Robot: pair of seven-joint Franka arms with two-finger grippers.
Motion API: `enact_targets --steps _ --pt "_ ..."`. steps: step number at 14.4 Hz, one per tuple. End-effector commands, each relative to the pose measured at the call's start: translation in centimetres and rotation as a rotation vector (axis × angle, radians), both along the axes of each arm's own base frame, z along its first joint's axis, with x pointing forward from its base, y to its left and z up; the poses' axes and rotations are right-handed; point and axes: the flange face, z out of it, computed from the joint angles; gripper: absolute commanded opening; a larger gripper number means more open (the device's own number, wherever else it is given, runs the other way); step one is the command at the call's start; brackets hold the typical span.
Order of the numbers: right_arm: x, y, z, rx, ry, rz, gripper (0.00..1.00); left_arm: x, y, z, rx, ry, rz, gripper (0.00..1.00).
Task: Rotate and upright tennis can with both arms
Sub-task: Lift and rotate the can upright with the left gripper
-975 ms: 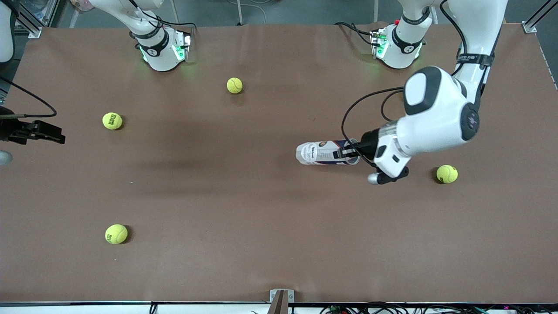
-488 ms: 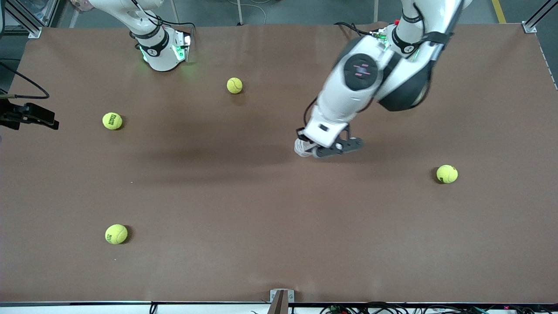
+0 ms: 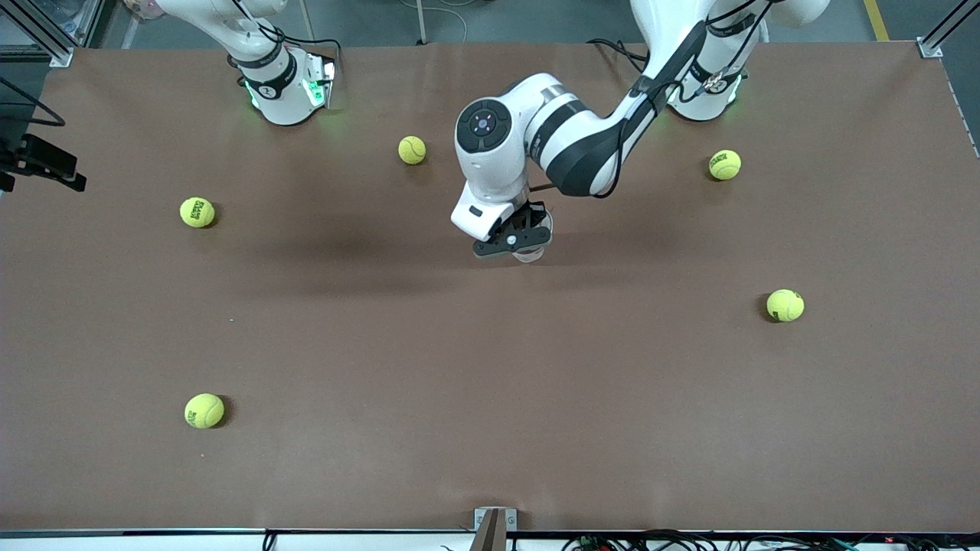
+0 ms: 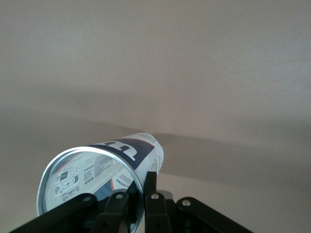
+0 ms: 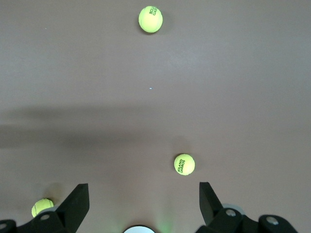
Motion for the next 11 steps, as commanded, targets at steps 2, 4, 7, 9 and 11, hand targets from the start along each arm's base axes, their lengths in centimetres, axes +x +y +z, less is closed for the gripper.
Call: enact_targets --steps 2,4,7,9,11 --pt "-1.8 -0.5 0.0 0.016 -0.002 -0.002 1.0 0.9 -0.2 -0.2 0.007 -0.02 0.022 0.01" --pt "-1.9 -0.5 0.1 0.016 -0.006 0.0 1.0 1.0 -0.2 -0.4 0.006 -0.018 0.024 0.13" --pt "-1.9 -0.9 0.0 0.016 -0.009 0.001 1.0 1.2 -0.2 -0.1 -0.002 -0.02 0.036 0.3" --pt "-1.9 -0.9 0.2 0.016 -0.015 0.001 1.0 1.5 0.2 0.7 -0.011 -0.03 0.068 0.61" --pt "-2.0 -0.9 0.2 0.016 -0.015 0.003 1.0 1.6 0.5 3.4 -0.031 -0.059 0.08 0.85"
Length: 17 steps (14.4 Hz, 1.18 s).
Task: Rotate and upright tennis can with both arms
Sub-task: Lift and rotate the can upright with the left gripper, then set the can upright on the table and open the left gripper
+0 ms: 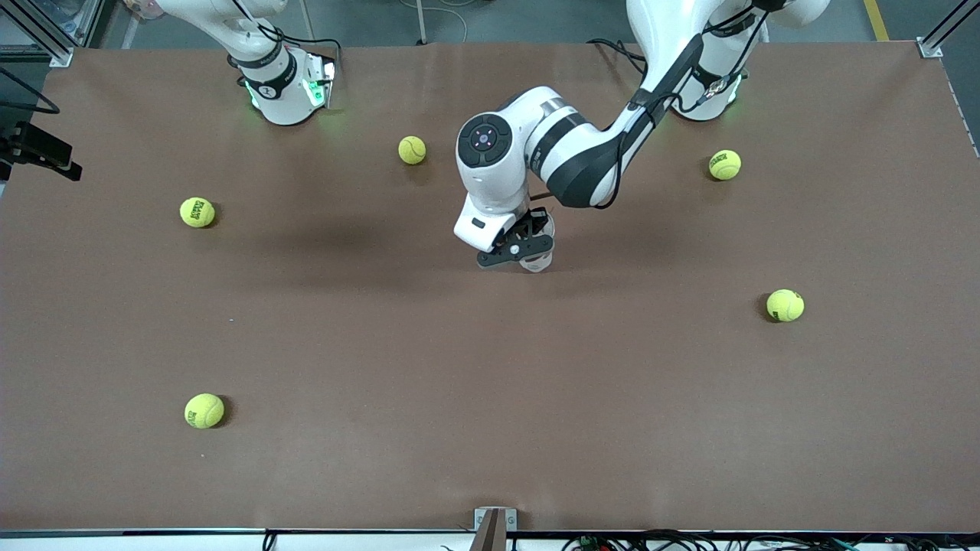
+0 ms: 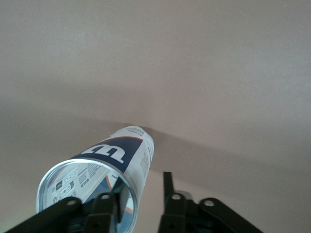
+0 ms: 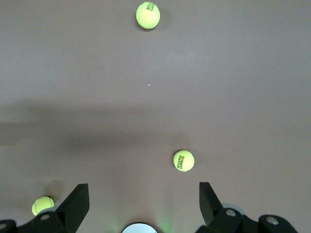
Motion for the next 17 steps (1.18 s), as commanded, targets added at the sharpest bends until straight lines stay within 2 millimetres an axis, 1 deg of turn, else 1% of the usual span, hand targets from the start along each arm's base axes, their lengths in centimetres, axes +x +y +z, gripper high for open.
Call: enact_targets --steps 1,2,3,5,6,7,9,10,11,14,16,17 --pt "-1.0 -0.3 0.2 0.013 -0.014 0.011 1.0 0.4 0.7 4.2 -0.022 -0.05 0.033 0.96" --pt "-1.1 -0.4 0.2 0.013 -0.016 0.01 1.0 0.3 0.9 6.0 -0.034 -0.071 0.044 1.0" --pt "-1.1 -0.3 0.1 0.013 -0.016 0.011 1.0 0.6 1.6 7.4 -0.037 -0.086 0.068 1.0" --pt "-1.2 -0.2 0.3 0.014 -0.025 0.013 1.0 1.5 3.8 10.3 -0.034 -0.109 0.101 1.0" --pt "-1.2 0.0 0.4 0.017 -0.027 0.015 1.0 2.7 5.6 11.6 -0.042 -0.128 0.12 1.0" --pt "-1.2 0.1 0.4 0.036 -0.03 0.013 1.0 4.3 7.7 12.4 -0.041 -0.138 0.124 1.0" --pt "-1.2 0.1 0.5 0.046 -0.034 0.012 1.0 6.0 11.1 15.3 -0.048 -0.178 0.088 1.0" --pt "-1.2 0.1 0.5 0.046 -0.034 0.012 1.0 7.0 13.2 16.9 -0.052 -0.2 0.098 1.0" --pt "-1.3 0.1 0.6 0.046 -0.035 0.015 1.0 7.9 15.3 17.9 -0.049 -0.214 0.1 1.0" --pt "-1.4 0.1 0.7 0.044 -0.04 0.017 1.0 9.6 21.5 19.9 -0.007 -0.184 0.041 1.0" --pt "-1.3 0.0 0.7 0.038 -0.041 0.016 1.0 10.4 25.5 20.8 0.015 -0.161 0.019 1.0" --pt "-1.3 0.1 0.7 0.036 -0.04 0.018 1.0 10.9 28.0 21.2 0.028 -0.143 0.002 1.0"
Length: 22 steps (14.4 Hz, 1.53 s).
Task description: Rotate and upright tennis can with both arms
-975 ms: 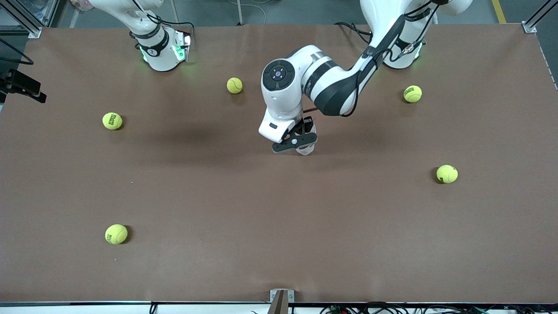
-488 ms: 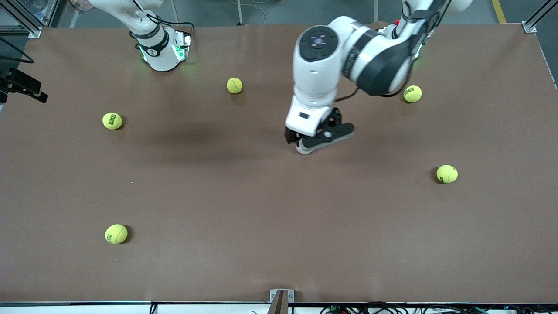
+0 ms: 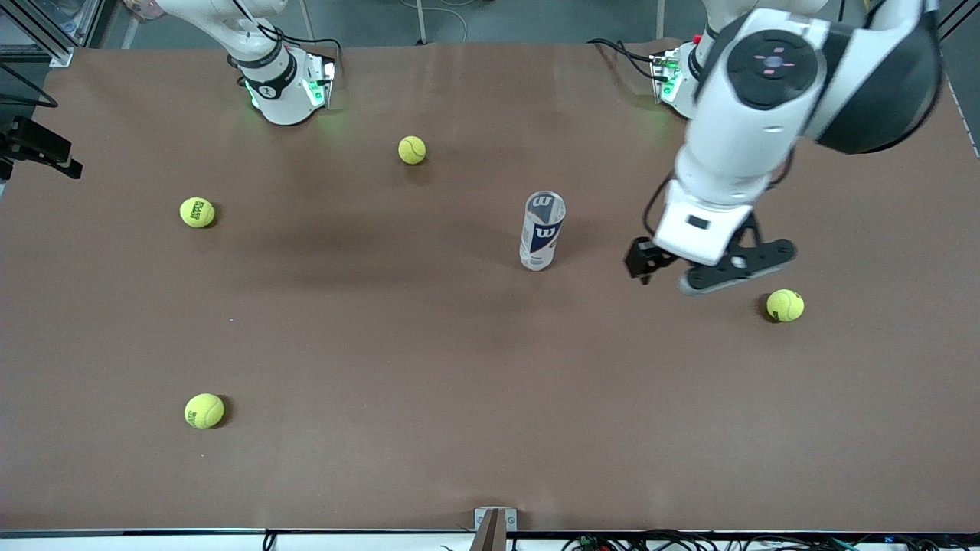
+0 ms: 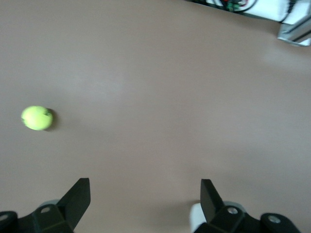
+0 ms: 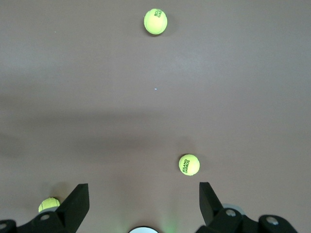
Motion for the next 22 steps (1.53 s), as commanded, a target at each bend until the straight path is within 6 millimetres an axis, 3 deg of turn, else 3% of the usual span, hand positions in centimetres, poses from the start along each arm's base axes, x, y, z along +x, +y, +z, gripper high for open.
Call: enact_targets --steps 1,4,9,10,11,15,18,22 --pt "-1.1 0.0 0.1 0.008 -0.015 0.013 1.0 0.1 5.9 2.0 0.048 0.028 -0.064 1.0" --pt "-1.1 0.0 0.1 0.006 -0.015 0.019 1.0 0.8 11.9 3.9 0.044 0.03 -0.096 1.0" --pt "-1.1 -0.2 0.1 0.007 -0.013 0.018 1.0 0.0 15.7 5.2 0.053 0.076 -0.167 1.0" --pt "-1.1 0.0 0.1 0.007 -0.013 0.021 1.0 -0.3 15.6 5.9 0.031 0.071 -0.198 1.0" --pt "-1.1 0.0 0.1 0.007 -0.013 0.021 1.0 -0.6 18.0 6.8 0.012 0.067 -0.2 1.0" --pt "-1.1 0.0 0.0 0.007 -0.01 0.019 1.0 -1.4 23.6 8.4 -0.032 0.088 -0.332 1.0" --pt "-1.0 -0.1 0.1 0.007 -0.013 0.019 1.0 -1.2 24.6 8.5 -0.024 0.086 -0.312 1.0" --pt "-1.0 -0.1 0.1 0.005 -0.016 0.018 1.0 -1.4 23.7 8.6 -0.029 0.082 -0.322 1.0"
